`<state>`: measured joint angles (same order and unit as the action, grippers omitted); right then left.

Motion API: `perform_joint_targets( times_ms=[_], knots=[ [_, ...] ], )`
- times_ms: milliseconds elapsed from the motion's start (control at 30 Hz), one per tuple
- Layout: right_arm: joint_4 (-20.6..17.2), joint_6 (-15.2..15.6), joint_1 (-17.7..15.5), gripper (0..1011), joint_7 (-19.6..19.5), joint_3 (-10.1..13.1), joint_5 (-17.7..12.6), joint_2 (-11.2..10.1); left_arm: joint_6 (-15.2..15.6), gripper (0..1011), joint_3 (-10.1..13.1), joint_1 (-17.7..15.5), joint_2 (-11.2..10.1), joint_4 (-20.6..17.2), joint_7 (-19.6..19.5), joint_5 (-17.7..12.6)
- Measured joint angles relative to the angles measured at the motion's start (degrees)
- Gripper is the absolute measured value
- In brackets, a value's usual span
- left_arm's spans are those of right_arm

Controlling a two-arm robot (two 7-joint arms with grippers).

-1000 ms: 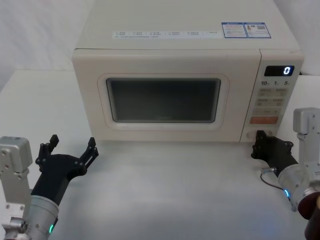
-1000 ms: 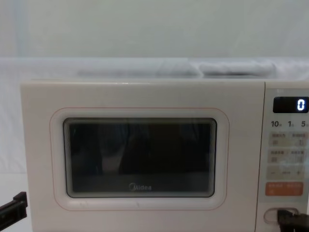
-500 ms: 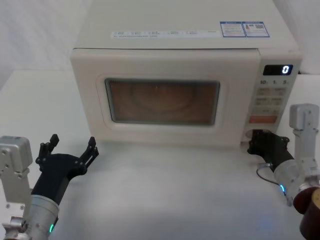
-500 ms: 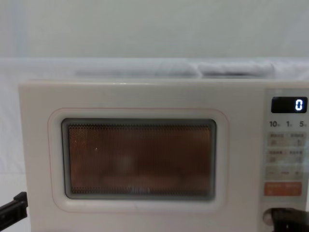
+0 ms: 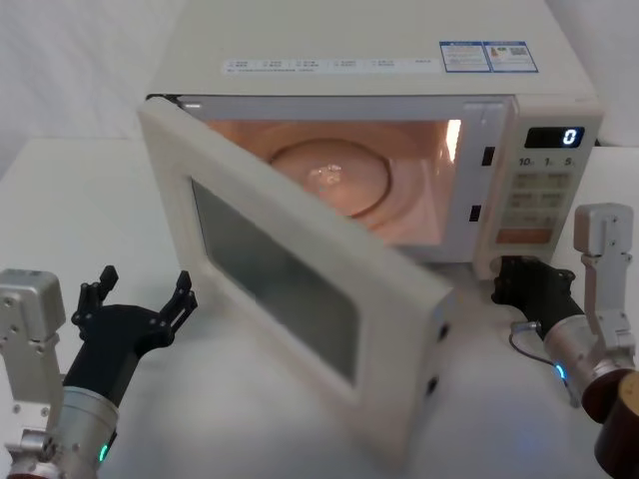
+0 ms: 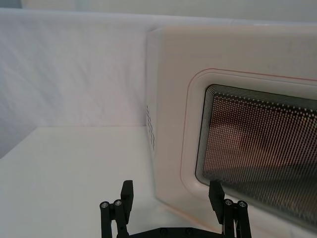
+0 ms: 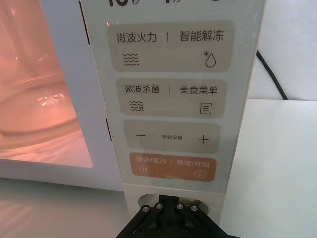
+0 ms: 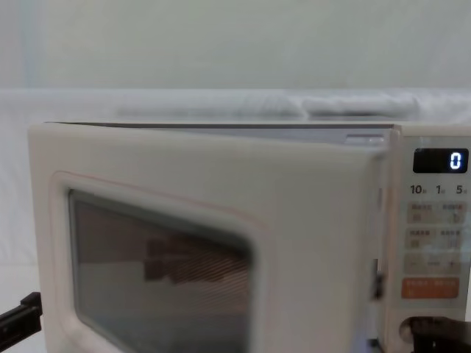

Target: Press the button to open the microwave door with one hand; close the microwave door with the other hand.

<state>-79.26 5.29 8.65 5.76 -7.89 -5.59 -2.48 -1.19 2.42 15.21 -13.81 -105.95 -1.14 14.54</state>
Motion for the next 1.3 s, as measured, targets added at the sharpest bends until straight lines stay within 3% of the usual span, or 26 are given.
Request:
perform_joint_targets(
  times_ms=[1300],
  knots=[
    [-5.86,1.94,-4.82,0,-0.66,0.18,0.61,-0.21,0.00,1001,0.00,0.00,0.00,0.00,-0.01,0.00]
  ],
)
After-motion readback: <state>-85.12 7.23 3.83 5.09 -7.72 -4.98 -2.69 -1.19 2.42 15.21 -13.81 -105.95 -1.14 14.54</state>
